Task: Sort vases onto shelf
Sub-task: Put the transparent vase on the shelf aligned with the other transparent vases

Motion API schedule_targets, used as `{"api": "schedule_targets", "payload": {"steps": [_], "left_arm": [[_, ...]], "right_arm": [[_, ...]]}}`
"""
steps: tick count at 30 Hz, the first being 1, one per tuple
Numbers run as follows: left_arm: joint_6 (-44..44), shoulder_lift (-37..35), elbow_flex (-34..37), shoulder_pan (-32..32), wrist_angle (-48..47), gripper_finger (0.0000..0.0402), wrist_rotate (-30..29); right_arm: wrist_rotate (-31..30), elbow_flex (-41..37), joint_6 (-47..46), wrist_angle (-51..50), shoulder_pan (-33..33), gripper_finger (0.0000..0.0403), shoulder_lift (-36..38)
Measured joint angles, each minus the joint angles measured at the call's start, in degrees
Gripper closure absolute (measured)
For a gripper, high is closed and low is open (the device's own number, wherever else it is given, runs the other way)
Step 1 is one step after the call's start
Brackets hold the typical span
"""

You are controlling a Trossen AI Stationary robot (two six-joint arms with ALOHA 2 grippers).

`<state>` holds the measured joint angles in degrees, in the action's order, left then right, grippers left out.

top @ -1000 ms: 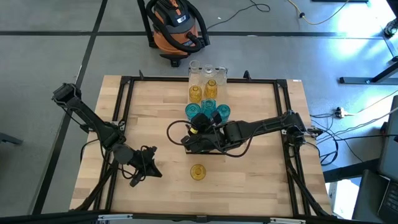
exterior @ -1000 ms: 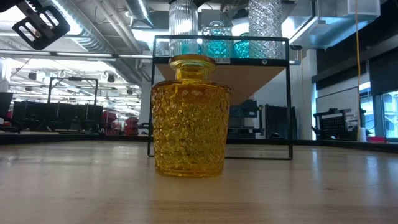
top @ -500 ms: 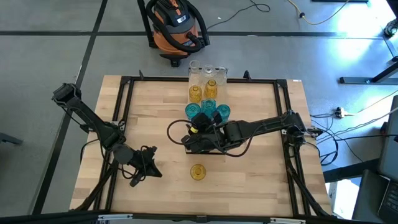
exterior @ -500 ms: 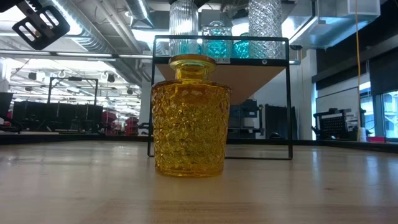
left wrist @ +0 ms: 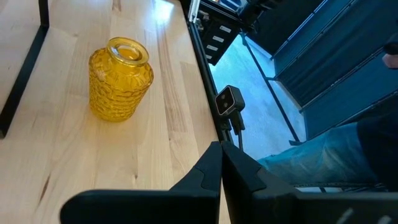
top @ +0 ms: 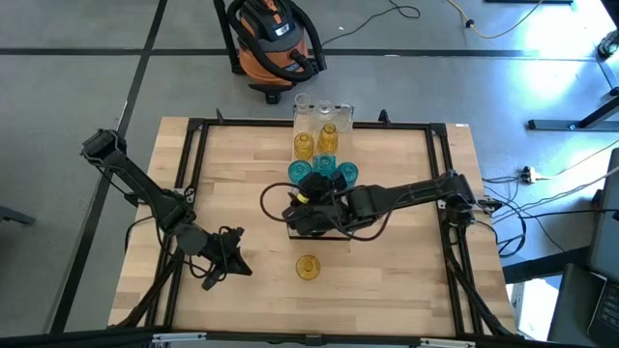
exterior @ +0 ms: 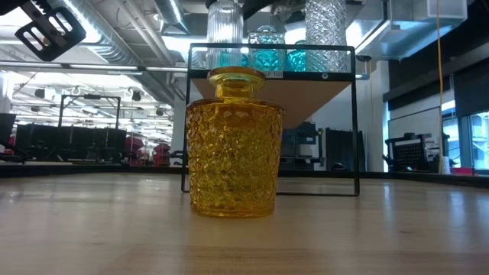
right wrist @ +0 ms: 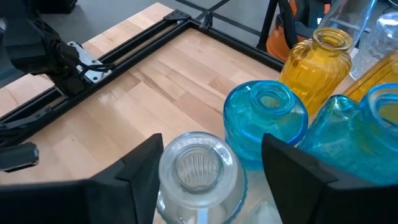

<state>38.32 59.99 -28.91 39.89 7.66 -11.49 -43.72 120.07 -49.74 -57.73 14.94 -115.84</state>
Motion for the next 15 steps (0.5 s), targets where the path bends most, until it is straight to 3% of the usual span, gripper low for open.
{"api": "schedule_targets", "payload": {"steps": [15], "left_arm": [[0.0,0.0,0.0,0.01,0.0,0.0401,-0.02]], "right_arm": [[-2.17,-0.02,3.97,1.67,0.02,0.0186,3.62]]}}
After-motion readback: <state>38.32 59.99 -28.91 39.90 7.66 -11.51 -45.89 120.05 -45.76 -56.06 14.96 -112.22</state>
